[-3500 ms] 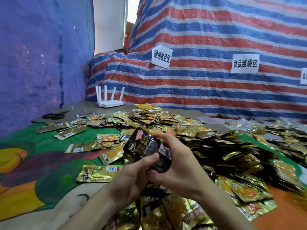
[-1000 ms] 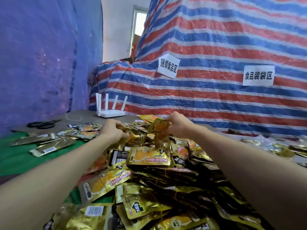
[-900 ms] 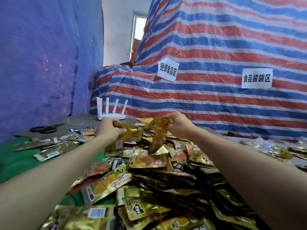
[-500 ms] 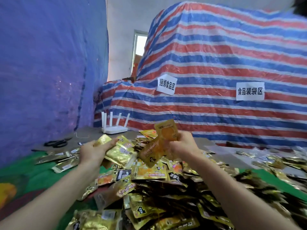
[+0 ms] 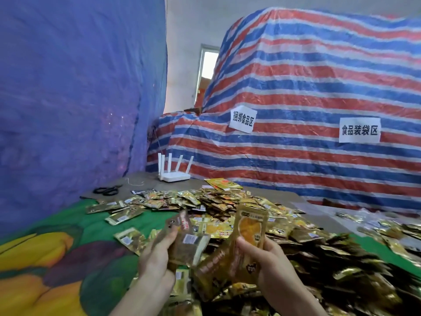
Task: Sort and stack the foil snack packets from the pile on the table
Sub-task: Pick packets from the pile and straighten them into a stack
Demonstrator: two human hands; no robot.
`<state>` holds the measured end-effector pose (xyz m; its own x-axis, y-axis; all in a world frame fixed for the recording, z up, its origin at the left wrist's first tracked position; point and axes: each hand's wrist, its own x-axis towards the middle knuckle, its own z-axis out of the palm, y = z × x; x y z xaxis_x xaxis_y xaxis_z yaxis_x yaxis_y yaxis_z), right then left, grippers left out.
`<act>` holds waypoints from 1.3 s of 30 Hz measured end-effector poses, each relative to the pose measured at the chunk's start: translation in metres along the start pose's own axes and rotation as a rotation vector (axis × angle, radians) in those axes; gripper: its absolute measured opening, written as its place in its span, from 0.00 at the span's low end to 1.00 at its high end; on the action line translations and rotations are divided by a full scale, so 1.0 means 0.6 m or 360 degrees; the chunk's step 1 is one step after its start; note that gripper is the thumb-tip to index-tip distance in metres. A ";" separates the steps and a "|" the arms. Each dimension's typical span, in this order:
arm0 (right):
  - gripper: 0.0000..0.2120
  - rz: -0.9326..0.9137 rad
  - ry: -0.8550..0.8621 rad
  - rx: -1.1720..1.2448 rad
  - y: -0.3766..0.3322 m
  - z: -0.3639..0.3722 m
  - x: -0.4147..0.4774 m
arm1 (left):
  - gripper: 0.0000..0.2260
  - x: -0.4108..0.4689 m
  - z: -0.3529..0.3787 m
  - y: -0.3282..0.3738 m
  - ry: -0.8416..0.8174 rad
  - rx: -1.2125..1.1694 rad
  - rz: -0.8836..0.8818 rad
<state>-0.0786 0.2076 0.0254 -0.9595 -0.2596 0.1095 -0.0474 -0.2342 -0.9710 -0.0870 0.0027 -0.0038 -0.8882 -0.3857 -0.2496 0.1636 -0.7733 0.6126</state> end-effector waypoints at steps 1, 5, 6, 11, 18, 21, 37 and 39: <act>0.12 0.0011 -0.0064 0.0009 0.004 0.000 -0.001 | 0.13 0.000 0.000 0.004 0.0058 -0.0038 0.0068; 0.15 0.0049 -0.0315 0.0047 0.018 0.008 -0.005 | 0.19 0.002 -0.008 0.007 0.0205 -0.0118 0.0211; 0.15 0.0077 -0.0365 0.0002 0.024 0.015 -0.007 | 0.16 0.002 -0.008 0.002 0.0196 -0.0097 0.0242; 0.08 -0.0036 -0.0161 -0.0195 0.047 0.042 -0.007 | 0.20 -0.008 -0.014 -0.037 -0.0114 0.0214 0.0192; 0.04 -0.0222 0.0228 -0.0342 0.048 0.019 -0.004 | 0.34 0.002 -0.025 -0.019 -0.0565 0.0841 0.0334; 0.04 -0.0268 0.0258 -0.0286 0.046 0.012 -0.003 | 0.32 0.002 -0.031 -0.010 -0.0884 0.0984 0.0372; 0.04 -0.0516 0.0201 -0.0110 0.054 0.017 -0.006 | 0.19 -0.019 -0.032 -0.019 -0.1292 0.1769 0.0687; 0.06 -0.0468 0.0229 0.0009 0.056 0.019 -0.003 | 0.17 -0.019 -0.034 -0.020 -0.1219 0.1657 0.0639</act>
<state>-0.0753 0.1898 -0.0048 -0.9343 -0.0449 0.3537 -0.3274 -0.2852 -0.9008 -0.0702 0.0057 -0.0236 -0.9264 0.1459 0.3471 0.3708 0.1941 0.9082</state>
